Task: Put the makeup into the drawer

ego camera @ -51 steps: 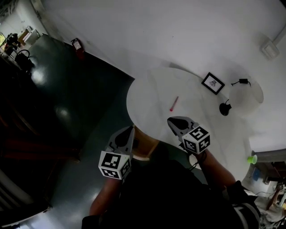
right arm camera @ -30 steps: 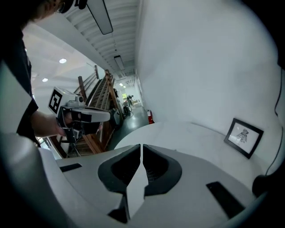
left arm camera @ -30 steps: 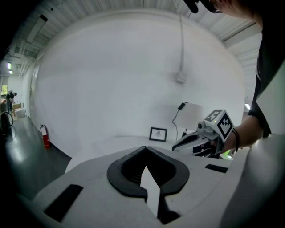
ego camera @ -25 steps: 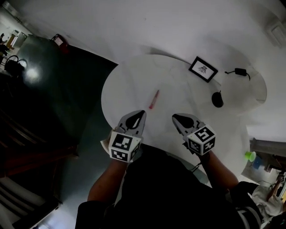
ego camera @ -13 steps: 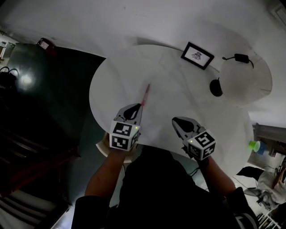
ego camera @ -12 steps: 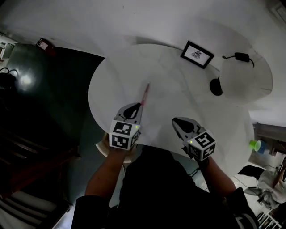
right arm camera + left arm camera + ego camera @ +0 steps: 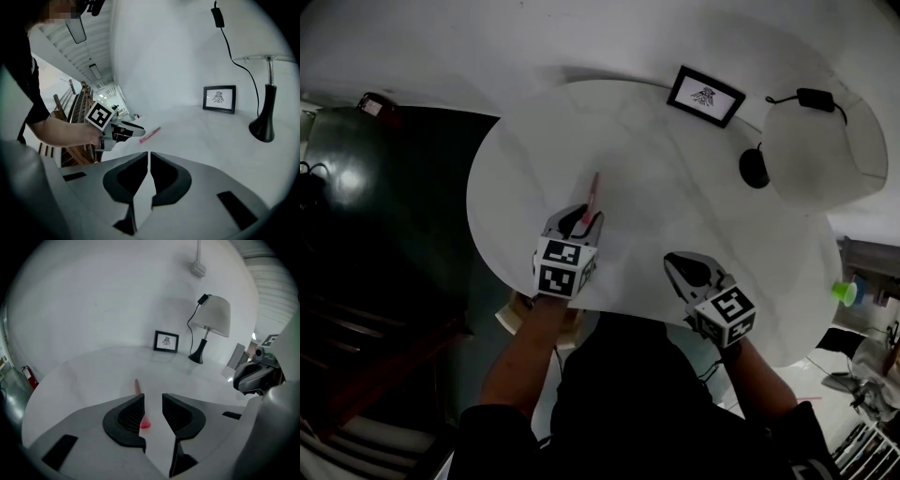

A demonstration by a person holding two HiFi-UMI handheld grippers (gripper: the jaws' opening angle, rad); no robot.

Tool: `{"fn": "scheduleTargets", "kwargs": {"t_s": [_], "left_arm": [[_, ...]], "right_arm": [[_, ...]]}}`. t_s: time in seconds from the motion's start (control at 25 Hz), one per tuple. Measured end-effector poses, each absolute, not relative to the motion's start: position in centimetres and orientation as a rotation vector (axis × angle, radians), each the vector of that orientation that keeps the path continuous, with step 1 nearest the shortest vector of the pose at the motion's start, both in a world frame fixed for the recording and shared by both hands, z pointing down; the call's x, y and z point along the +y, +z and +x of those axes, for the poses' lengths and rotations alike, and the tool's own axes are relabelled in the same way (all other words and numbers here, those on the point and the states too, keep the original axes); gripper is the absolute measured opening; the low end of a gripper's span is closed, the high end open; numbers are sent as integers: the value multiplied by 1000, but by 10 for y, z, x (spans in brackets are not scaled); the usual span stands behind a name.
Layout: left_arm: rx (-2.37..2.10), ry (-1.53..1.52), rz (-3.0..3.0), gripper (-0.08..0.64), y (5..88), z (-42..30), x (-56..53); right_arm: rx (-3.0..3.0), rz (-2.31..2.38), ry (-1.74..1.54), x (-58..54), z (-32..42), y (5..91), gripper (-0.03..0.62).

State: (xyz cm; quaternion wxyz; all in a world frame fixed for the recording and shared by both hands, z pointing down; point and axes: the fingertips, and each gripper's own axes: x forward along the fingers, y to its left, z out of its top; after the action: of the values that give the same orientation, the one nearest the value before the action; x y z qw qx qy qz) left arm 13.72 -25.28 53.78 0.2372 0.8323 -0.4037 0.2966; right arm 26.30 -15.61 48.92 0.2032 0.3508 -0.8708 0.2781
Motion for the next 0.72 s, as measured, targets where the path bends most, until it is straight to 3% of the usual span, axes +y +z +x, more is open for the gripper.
{"fn": "scheduleTargets", "kwargs": {"t_s": [0.72], "left_arm": [[-1091,1007,2143,144,575,135,-267]], "right_arm": [[-2399,1057,799,-154,292,488,26]]}}
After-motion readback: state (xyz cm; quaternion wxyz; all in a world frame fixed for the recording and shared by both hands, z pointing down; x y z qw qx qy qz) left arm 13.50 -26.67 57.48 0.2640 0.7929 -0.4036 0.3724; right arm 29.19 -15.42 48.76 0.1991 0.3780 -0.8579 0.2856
